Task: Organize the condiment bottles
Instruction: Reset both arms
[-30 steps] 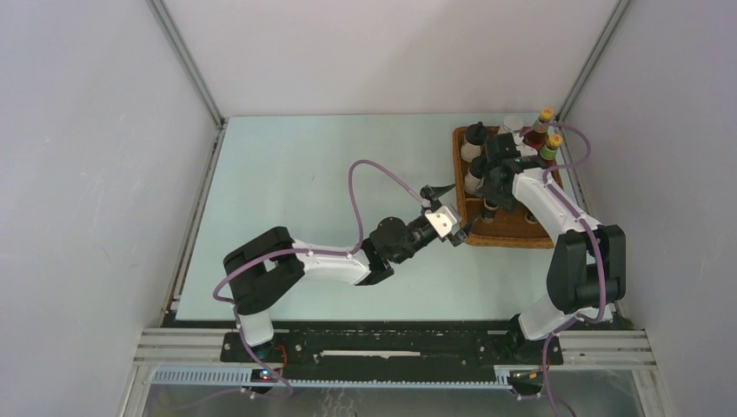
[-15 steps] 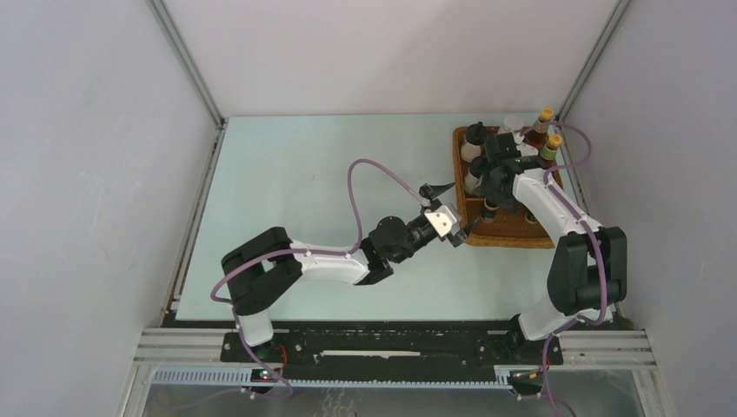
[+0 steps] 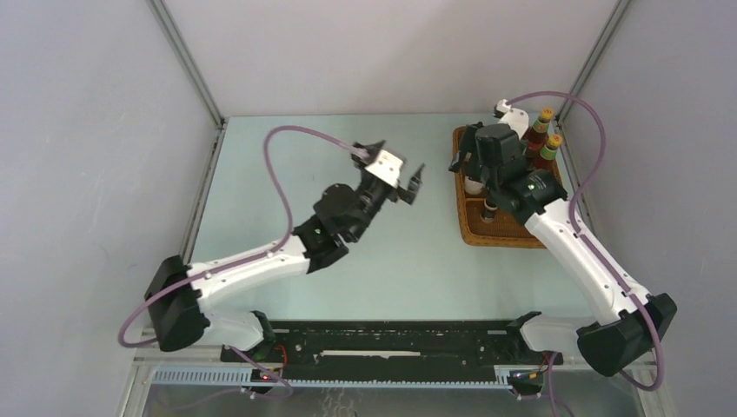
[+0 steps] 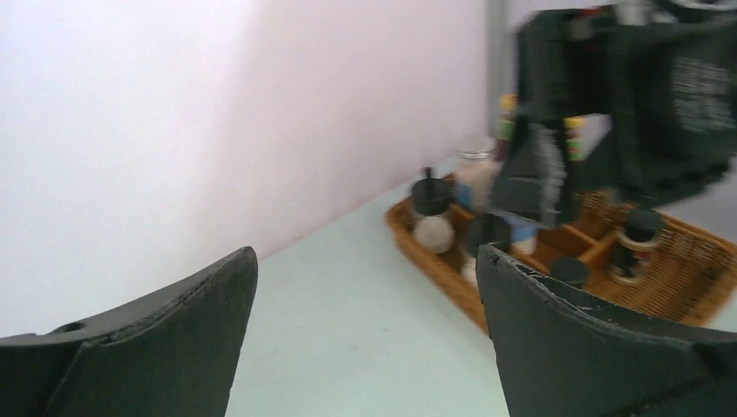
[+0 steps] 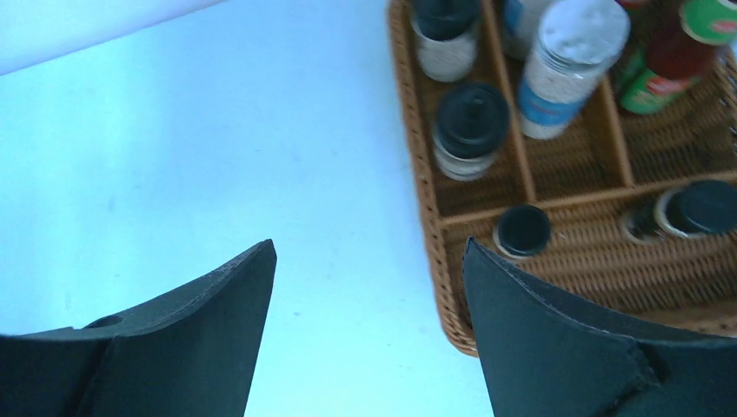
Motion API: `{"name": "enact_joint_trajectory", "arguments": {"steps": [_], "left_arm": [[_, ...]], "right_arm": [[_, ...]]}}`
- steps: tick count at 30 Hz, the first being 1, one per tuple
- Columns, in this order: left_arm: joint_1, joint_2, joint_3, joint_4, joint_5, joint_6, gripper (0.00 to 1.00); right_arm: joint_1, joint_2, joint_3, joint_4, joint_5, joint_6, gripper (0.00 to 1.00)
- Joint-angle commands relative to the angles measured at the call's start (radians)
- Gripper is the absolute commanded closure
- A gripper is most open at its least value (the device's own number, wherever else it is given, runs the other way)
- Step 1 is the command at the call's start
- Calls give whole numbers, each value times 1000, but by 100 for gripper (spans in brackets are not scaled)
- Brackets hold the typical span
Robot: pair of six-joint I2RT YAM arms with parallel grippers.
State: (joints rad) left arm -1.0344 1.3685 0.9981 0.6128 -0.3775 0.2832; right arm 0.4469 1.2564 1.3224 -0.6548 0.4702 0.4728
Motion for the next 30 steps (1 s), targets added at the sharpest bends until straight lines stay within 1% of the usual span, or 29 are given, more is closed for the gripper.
{"name": "enact_joint_trajectory", "arguments": {"steps": [1,5,8,12,17,20,22,24,30], "left_arm": [[90,-106,72,-258,-156,-110,0],[198,-194,-2,-339,-153,-237,0],[249,-217,-50,-373,-178,-261,0],[304,-213,-80,-428,-190,-272,0],[396,-217,-131,-453,-94,-329,0],[447,-196,-124,-511,-79,-345,0],[492,-196,-133,-532,-63,-351,0],[529,-222,-172,-512,-67,-364,0],[581,-258,-234,-398,-96,-346,0]], "right_arm": [[80,22,34,101,-5,-84,13],[178,81,58,170,5,-139,12],[226,139,67,240,21,-189,11],[258,208,66,333,19,-241,11],[292,288,55,440,73,-325,10],[294,326,47,490,81,-355,9],[294,336,19,561,76,-377,9],[291,336,-14,635,67,-398,9],[274,293,-89,788,31,-437,9]]}}
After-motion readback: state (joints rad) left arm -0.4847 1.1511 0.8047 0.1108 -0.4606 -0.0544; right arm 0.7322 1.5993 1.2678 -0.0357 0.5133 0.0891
